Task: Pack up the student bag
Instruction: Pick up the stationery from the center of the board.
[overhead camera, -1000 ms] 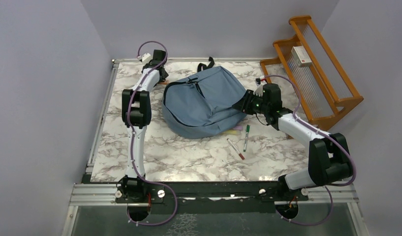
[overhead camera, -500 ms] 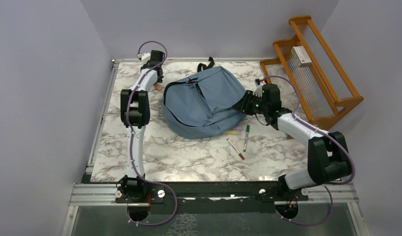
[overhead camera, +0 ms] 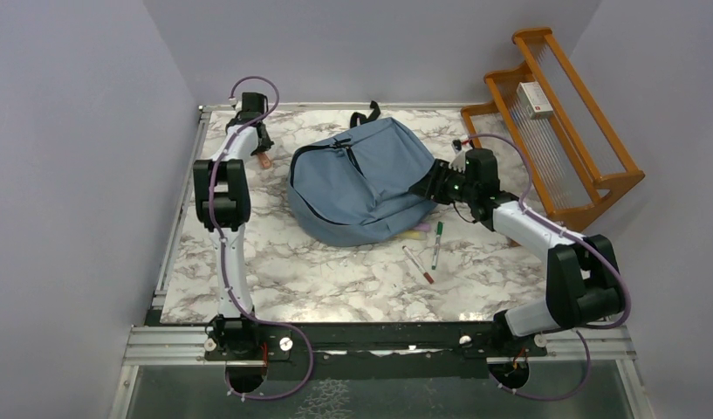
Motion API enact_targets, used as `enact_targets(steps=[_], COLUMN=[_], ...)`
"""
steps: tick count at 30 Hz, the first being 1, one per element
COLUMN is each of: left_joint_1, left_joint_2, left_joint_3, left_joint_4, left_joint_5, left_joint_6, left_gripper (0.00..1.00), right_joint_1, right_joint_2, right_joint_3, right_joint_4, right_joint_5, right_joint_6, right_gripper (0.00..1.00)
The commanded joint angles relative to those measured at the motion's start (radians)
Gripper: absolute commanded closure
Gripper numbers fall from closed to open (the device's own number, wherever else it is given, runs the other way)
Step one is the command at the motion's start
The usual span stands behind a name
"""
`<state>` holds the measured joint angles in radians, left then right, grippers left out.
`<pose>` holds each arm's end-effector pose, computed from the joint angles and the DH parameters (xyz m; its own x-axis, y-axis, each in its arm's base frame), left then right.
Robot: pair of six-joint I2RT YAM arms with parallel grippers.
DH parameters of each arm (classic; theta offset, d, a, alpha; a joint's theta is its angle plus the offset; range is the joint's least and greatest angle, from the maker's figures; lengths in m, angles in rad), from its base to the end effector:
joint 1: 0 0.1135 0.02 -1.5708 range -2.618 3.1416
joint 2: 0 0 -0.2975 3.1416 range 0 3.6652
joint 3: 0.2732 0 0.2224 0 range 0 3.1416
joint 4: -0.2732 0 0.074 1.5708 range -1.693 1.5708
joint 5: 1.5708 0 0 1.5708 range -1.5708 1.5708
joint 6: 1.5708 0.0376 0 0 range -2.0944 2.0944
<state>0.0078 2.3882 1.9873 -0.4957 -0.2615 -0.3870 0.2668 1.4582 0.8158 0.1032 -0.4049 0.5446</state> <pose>0.5264 0.0138 0.2025 -0.6597 -0.3697 -0.6543 -0.4512 0.8911 -0.0486 0.2731 0.0900 0.2731 -0.7181 0.2974 -0.6292 -0.2296 0.7523 0.6176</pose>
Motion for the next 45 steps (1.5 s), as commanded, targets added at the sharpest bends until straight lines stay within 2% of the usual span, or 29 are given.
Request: enact_targets(steps=[1, 6, 10, 14, 18, 25, 30, 38, 39, 45], left_joint_1=[0.008, 0.008, 0.008, 0.006, -0.028, -0.074, -0.073, -0.073, -0.073, -0.073], left_joint_2=[-0.175, -0.344, -0.482, -0.593, -0.667, -0.803, -0.906, -0.969, -0.968, -0.953], left_joint_3=[-0.094, -0.240, -0.370, -0.482, -0.572, -0.733, -0.818, -0.868, -0.868, -0.843], left_joint_4=[0.067, 0.168, 0.255, 0.314, 0.338, 0.363, 0.371, 0.367, 0.368, 0.355], left_joint_5=[0.115, 0.192, 0.299, 0.438, 0.542, 0.585, 0.601, 0.604, 0.605, 0.584], left_joint_6=[0.066, 0.109, 0.097, 0.037, -0.001, -0.027, -0.042, -0.045, -0.048, -0.025], left_gripper=[1.00, 1.00, 1.00, 1.00, 1.00, 1.00, 1.00, 1.00, 1.00, 1.00], right_joint_1=[-0.005, -0.005, -0.005, 0.003, 0.072, 0.226, 0.291, 0.372, 0.379, 0.422], right_joint_2=[-0.095, -0.169, -0.173, -0.104, 0.001, 0.259, 0.426, 0.562, 0.578, 0.599], right_joint_3=[0.000, 0.021, 0.055, 0.146, 0.280, 0.589, 0.756, 0.852, 0.858, 0.863], right_joint_4=[0.002, -0.024, -0.026, -0.070, -0.168, -0.382, -0.458, -0.501, -0.510, -0.518], right_joint_5=[0.041, 0.095, 0.028, -0.052, -0.012, 0.240, 0.366, 0.477, 0.482, 0.473], right_joint_6=[-0.024, -0.076, -0.131, -0.188, -0.301, -0.475, -0.578, -0.683, -0.690, -0.716], right_gripper=[0.47, 0.43, 0.42, 0.42, 0.43, 0.43, 0.42, 0.36, 0.32, 0.26])
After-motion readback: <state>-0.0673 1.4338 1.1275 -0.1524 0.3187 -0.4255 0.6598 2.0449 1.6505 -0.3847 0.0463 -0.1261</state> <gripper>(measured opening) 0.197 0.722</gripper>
